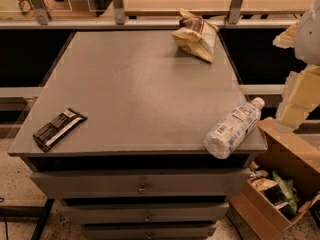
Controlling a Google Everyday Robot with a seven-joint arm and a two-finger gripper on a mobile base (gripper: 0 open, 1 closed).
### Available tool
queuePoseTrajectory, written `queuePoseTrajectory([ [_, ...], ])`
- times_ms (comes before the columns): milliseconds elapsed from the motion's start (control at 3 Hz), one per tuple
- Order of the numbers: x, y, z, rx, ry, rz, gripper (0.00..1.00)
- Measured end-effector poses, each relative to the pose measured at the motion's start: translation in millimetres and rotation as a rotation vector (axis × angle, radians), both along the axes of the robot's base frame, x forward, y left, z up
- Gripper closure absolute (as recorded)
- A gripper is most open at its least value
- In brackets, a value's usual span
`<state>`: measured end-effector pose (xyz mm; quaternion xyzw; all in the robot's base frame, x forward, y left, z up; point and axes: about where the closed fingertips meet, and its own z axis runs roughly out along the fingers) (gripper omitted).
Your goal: Move blue plastic bottle near brown chip bag
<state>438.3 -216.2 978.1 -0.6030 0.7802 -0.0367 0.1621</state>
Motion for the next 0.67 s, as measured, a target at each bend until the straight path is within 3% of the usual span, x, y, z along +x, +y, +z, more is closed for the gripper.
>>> queuePoseTrajectory([
  [333, 0.0, 0.0, 0.0, 0.000, 0.000, 0.000, 0.00],
  [667, 12.7, 3.3, -8.2, -0.027, -0.039, 0.048, 0.00],
])
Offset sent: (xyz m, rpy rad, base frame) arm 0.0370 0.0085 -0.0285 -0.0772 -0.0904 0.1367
